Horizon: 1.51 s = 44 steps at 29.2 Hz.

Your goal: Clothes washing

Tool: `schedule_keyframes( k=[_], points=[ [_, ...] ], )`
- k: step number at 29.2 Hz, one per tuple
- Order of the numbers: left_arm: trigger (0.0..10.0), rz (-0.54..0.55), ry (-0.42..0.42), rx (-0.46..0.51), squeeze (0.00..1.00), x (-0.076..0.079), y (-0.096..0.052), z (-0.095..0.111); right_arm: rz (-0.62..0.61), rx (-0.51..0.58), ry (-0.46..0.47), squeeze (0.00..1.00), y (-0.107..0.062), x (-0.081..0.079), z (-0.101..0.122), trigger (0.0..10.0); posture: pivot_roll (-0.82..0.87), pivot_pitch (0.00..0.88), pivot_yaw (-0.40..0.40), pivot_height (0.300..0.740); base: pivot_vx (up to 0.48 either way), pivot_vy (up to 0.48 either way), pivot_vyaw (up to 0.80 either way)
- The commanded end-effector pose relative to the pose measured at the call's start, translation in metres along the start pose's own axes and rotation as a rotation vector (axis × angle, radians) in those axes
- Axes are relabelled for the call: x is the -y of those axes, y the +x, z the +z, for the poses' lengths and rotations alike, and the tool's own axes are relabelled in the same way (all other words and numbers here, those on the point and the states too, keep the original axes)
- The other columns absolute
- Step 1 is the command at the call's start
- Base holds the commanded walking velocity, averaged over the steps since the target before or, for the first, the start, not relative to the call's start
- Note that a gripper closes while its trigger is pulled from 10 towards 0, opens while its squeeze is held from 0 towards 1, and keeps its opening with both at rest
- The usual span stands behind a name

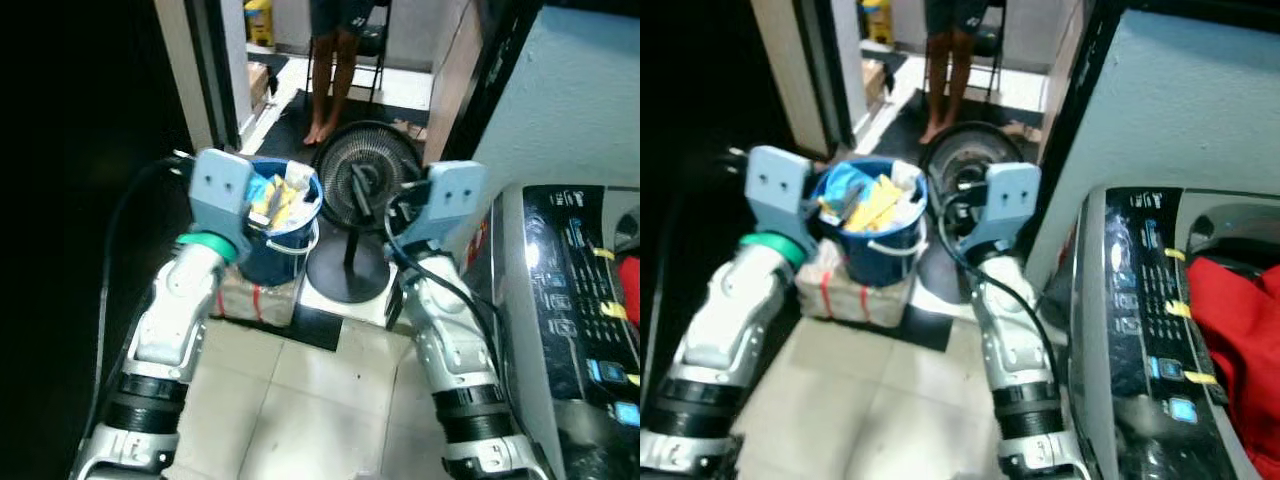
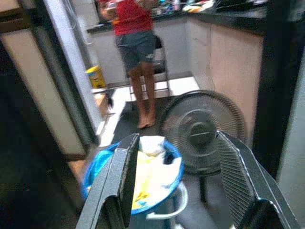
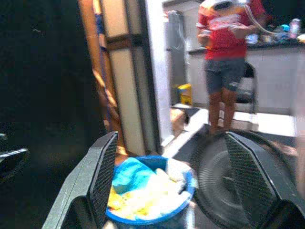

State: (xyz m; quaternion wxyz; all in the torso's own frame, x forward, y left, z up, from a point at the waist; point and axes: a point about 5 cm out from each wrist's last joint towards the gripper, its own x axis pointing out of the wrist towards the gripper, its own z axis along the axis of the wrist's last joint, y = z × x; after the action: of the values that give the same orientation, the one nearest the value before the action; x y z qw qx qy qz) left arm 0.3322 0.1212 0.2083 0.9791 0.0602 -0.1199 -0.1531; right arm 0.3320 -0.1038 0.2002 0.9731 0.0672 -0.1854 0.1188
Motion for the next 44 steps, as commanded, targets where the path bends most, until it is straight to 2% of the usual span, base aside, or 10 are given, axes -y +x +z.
schedule_keyframes(
  k=[1,44],
  points=[
    [10.0,-0.022,0.005,-0.009,0.0,0.0052,0.002,-0.0009,-0.009,0.011,-0.003,0.0,0.0014,0.0021,0.0028,10.0,-0.05,0.0,0.024,0.74,0.48,0.0,0.0],
    [10.0,-0.005,0.003,-0.011,0.0,0.0023,0.0028,-0.001,0.013,0.019,-0.001,0.0,0.0016,-0.0013,0.0032,10.0,-0.05,0.0,0.025,0.74,0.48,0.0,0.0]
  ],
)
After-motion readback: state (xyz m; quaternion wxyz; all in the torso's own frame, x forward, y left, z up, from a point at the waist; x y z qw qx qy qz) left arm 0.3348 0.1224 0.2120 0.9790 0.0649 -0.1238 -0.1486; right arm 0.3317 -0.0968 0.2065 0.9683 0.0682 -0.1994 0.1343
